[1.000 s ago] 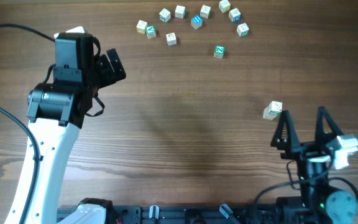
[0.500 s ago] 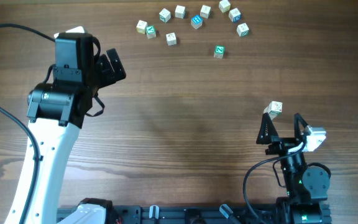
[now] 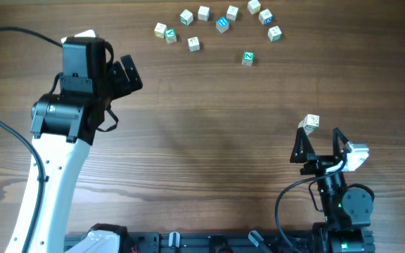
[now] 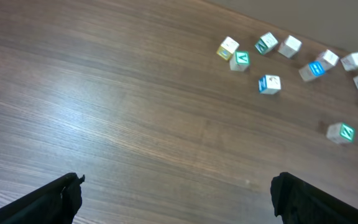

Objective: Form a tower

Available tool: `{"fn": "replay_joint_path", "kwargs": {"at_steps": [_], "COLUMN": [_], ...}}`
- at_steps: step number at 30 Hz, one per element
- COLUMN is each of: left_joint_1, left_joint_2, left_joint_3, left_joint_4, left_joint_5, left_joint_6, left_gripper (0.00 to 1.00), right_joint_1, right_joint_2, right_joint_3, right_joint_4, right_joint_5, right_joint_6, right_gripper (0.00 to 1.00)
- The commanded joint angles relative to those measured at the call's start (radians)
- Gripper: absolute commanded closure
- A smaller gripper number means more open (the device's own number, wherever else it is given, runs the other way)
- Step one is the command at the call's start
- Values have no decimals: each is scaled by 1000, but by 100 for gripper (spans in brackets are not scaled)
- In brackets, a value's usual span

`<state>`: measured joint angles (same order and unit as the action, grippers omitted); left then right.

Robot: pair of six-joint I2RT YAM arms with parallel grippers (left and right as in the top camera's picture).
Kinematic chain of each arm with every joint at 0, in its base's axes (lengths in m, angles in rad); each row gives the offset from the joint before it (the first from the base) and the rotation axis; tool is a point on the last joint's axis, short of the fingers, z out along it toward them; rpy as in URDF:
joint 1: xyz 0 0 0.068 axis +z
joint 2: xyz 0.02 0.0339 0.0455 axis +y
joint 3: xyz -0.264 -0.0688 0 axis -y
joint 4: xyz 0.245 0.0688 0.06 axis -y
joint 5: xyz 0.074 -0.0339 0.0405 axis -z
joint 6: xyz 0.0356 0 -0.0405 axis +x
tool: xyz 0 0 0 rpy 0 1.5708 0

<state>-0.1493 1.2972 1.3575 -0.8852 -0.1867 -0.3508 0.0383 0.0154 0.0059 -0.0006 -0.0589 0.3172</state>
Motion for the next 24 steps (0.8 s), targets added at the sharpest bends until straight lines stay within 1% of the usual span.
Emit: {"fn": "replay_joint_path", "kwargs": {"at_steps": [1,3,5,7,8,9,11,13,15,17,18,19,21,22,23,24], "left_joint_1": [-26,-25,-15,25,41,77,97,105,107,107,107,108,119,127,125,124], "left_joint_2": [-198,-362,-556,-751,-808,-919,-1011,-1096,-1153,-1199,-1229,-1274,-1291,-1292,-1293,-1293], "left_joint_3": [-85,-169,-294,-462,-518,-634,-735,-841,-938,-1000,-1018,-1043,-1096,-1150,-1209,-1242], "left_joint_4": [-3,-3,-3,-3,-3,-3,-23,-76,-69,-45,-20,45,243,409,530,565], "left_joint_5": [-5,-5,-5,-5,-5,-19,-35,-35,-36,-48,-52,-67,-98,-98,-95,-94], "left_joint_6": [-9,-9,-9,-9,-9,24,32,32,32,33,34,50,122,201,252,259], "left_gripper": [0,0,0,0,0,0,0,0,0,0,0,0,0,0,0,0], "right_joint_1": [-2,-2,-2,-2,-2,-2,-2,-2,-2,-2,-2,-2,-2,-2,-2,-2], "right_joint_2": [-8,-8,-8,-8,-8,-8,-8,-8,-8,-8,-8,-8,-8,-8,-8,-8], "right_joint_3": [-1,-1,-1,-1,-1,-1,0,-1,-1,-1,0,-1,-1,-1,-1,-1], "right_joint_4": [2,2,2,2,2,2,2,2,2,2,2,2,2,2,2,2], "right_joint_5": [6,6,6,6,6,6,6,6,6,6,6,6,6,6,6,6], "right_joint_6": [4,4,4,4,4,3,3,3,4,4,4,4,4,4,4,4], "right_gripper": [0,0,0,0,0,0,0,0,0,0,0,0,0,0,0,0]}}
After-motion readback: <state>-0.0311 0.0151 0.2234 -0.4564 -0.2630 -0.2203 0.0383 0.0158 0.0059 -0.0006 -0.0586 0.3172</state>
